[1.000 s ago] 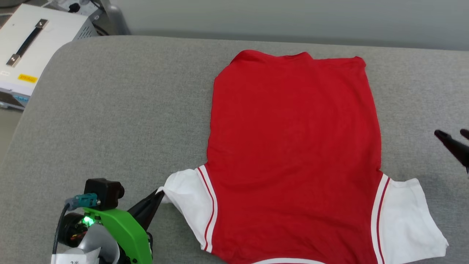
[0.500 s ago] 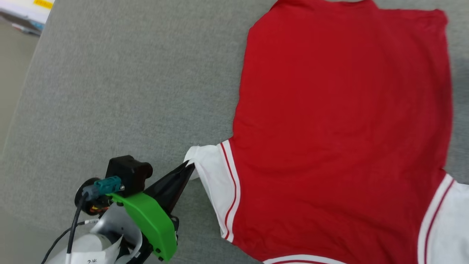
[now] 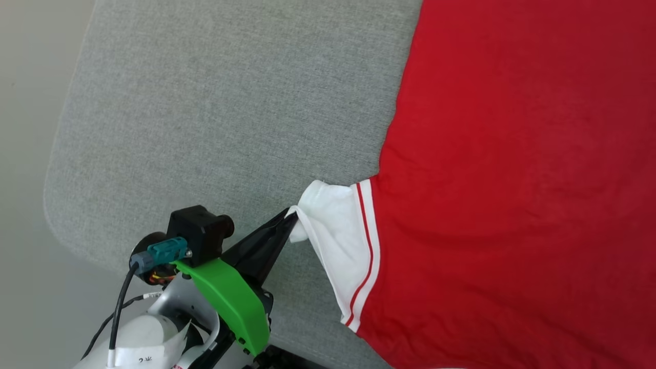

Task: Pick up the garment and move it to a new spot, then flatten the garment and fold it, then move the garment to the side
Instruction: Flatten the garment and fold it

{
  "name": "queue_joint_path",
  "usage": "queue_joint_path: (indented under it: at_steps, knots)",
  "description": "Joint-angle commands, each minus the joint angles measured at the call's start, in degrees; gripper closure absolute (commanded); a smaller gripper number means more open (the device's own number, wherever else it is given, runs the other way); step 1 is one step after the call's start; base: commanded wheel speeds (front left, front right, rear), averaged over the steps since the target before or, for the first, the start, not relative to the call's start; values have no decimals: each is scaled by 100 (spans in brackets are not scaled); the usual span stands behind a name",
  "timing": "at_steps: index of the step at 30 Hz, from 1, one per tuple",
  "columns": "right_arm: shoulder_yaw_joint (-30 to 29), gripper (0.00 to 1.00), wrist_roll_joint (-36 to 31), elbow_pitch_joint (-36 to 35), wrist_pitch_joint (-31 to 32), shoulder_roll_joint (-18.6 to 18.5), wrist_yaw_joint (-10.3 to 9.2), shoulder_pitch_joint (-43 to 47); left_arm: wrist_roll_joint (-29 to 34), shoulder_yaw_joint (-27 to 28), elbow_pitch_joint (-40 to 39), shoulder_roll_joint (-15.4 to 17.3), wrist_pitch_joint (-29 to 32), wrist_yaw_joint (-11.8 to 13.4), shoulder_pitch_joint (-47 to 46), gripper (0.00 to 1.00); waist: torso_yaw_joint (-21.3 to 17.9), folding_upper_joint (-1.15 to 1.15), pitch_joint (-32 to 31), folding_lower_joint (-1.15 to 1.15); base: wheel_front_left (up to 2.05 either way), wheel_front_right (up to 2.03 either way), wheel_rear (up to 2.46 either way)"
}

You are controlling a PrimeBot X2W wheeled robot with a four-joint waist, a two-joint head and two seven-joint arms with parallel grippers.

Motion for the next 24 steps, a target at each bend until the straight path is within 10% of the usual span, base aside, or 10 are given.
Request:
queue_joint_path:
  at_steps: [1,8,10,11,24]
  knots:
    - [22,0,-45,94,68,6,-3,-45,62,4,41,-48,-65,-29,-120,100,198,0,194,-1,0,0,0]
    - [162,0,-92,150,268,-73,-3,159,46,-31,160,-136,-149,-83,-153,100,250,0,218,-1,0,0,0]
    - [188,84,-83,153,338,-99,-3,218,44,-36,187,-150,-163,-93,-165,100,256,0,223,-1,0,0,0]
    - [206,100,-83,139,363,-109,-3,240,41,-36,198,-155,-169,-96,-170,100,256,0,222,-1,0,0,0]
    - [145,100,-7,103,234,-176,-3,682,57,19,272,-90,-207,-44,-188,100,72,0,-132,-1,0,0,0]
